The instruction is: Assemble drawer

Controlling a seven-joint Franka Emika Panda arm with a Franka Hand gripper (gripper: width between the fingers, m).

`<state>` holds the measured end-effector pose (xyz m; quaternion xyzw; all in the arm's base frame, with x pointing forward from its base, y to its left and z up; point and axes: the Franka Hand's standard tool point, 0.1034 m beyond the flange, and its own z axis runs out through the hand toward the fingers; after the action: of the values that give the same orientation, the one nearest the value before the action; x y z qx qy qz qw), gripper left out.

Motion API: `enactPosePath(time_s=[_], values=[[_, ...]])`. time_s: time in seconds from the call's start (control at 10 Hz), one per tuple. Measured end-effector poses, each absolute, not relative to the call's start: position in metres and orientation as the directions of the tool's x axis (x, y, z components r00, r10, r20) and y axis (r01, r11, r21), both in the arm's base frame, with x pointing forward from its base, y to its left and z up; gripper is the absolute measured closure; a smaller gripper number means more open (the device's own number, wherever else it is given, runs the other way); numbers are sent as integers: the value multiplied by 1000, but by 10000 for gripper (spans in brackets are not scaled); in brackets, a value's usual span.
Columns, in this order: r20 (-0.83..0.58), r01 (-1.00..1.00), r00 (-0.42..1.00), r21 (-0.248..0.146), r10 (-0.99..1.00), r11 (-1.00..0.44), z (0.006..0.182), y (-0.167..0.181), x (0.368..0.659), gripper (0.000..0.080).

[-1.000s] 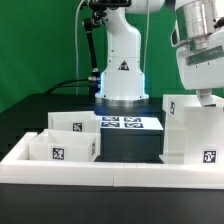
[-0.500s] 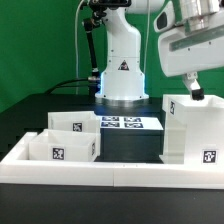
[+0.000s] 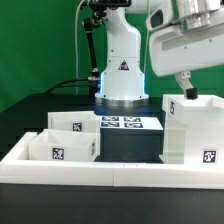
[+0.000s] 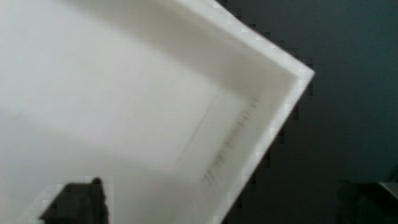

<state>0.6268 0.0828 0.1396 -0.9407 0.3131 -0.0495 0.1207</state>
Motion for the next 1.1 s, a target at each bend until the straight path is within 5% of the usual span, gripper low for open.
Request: enactPosePath(time_s=[0.6, 1.1], values=[[87, -263, 954, -223, -288, -939, 141, 57, 624, 151], [121, -154, 977, -158, -174, -975, 131, -45, 595, 151]])
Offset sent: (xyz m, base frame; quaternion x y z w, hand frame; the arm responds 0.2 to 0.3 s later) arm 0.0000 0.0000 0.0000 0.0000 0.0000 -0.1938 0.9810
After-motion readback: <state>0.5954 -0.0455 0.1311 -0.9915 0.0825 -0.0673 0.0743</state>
